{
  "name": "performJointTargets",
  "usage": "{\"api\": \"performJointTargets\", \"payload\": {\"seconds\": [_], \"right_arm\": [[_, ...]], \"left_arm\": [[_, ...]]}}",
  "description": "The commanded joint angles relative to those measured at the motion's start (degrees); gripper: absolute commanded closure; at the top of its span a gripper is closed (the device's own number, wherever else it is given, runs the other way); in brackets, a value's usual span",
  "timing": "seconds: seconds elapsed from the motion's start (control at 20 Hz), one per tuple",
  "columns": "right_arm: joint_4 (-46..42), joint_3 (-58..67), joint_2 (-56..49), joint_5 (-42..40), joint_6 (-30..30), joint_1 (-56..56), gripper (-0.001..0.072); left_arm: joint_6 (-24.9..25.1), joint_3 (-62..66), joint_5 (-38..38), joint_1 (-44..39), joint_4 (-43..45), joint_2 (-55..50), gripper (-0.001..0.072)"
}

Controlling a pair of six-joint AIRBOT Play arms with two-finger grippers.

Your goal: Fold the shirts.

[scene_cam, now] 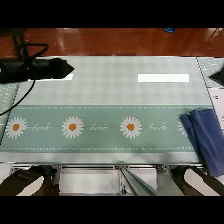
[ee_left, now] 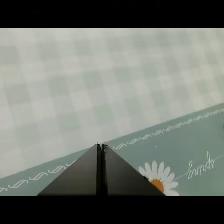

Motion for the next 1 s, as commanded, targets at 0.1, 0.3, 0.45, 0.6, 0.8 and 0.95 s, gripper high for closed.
{"api": "performJointTargets", "payload": {"seconds": [0.1, 0.3, 0.45, 0.6, 0.8, 0.95], "right_arm": [[-26.88, 3.61, -13.16, 1.55, 7.69, 28.57, 0.0685], [-29.20, 3.63, -15.54, 1.16, 12.24, 30.21, 0.0685], [-30.77, 3.63, -15.50, 0.39, 10.36, 30.21, 0.0685], [-30.75, 3.63, -15.50, 0.37, 10.36, 30.21, 0.0685], [-30.73, 3.63, -15.50, 0.37, 10.36, 30.21, 0.0685], [-30.73, 3.63, -15.50, 0.39, 10.36, 30.21, 0.0685]], "left_arm": [[-8.83, 7.91, -10.38, -3.21, 14.80, -12.41, 0.0693], [-8.72, 7.72, -19.32, -2.05, 15.28, -17.44, 0.0692], [-8.79, 7.72, -21.00, -2.19, 15.21, -18.12, 0.0692], [-8.70, 7.74, -21.73, -2.16, 14.84, -18.27, 0.0692], [-8.70, 7.72, -21.70, -2.16, 14.84, -18.91, 0.0692], [-8.70, 7.74, -21.70, -2.16, 14.84, -18.97, 0.0692]]}}
